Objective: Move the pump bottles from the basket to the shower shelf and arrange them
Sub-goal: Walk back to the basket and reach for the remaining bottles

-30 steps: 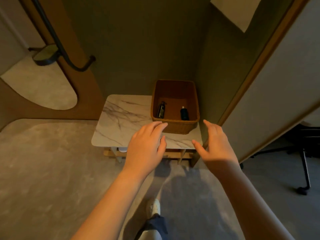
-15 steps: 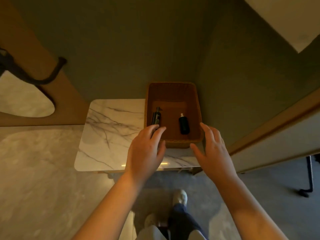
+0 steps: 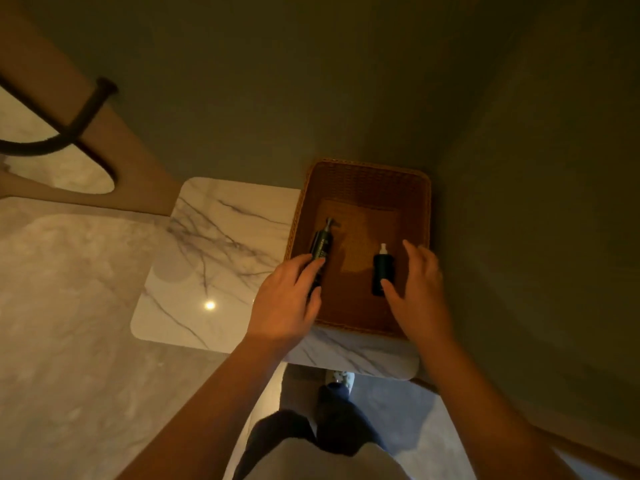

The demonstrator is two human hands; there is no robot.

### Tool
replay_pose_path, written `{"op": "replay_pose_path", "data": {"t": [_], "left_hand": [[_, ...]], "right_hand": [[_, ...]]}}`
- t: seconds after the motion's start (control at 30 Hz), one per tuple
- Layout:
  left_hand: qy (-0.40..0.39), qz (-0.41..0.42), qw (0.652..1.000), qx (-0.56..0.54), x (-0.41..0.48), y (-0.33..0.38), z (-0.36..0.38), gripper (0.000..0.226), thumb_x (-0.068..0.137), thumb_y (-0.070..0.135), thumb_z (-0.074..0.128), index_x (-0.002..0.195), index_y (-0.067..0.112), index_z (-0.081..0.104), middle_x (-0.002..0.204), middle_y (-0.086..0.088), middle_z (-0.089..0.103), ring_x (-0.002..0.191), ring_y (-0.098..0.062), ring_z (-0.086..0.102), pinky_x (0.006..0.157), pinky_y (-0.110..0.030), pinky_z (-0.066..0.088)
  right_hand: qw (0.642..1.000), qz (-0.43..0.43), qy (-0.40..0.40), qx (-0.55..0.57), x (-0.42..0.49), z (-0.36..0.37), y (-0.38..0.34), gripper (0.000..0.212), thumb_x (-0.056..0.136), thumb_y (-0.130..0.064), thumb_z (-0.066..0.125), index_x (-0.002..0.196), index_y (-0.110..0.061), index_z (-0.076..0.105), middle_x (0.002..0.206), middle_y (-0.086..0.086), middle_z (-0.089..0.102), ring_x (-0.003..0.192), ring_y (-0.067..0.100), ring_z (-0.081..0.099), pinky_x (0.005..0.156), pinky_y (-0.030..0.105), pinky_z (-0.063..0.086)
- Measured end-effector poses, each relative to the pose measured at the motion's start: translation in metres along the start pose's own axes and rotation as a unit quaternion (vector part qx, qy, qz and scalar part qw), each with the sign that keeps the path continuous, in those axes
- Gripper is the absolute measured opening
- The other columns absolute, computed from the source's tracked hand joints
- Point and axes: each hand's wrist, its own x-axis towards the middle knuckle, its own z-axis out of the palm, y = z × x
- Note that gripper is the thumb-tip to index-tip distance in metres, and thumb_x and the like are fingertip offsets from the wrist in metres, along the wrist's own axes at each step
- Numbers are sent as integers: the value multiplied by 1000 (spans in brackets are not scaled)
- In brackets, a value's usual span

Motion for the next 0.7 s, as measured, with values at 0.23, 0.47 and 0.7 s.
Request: {"op": "replay_pose_path", "data": {"t": [0.23,0.47,0.7], "left_hand": [[-53,-42,998,-6,54,-28,60,51,86,20,59,135,10,48,127,-12,54,108,-27,54,85,-38,49],[-97,-53,994,-15,95,-63,133,57,88,24,56,141,12,38,133,-14,48,112,-29,50,87,-43,49],[-157,-84,984,-1,112,-94,206,67,90,31,54,148,17,22,145,-14,34,125,-30,41,96,-47,44]], "right_hand": [[998,17,-51,-20,56,33,35,75,88,-29,63,149,-18,21,153,16,20,138,33,24,110,46,29],[996,39,-75,-32,102,80,75,77,85,-25,67,148,-14,25,150,17,26,134,34,31,107,46,33],[991,60,-116,-38,133,136,116,79,87,-26,64,150,-15,19,151,14,22,134,32,29,107,46,34]]}}
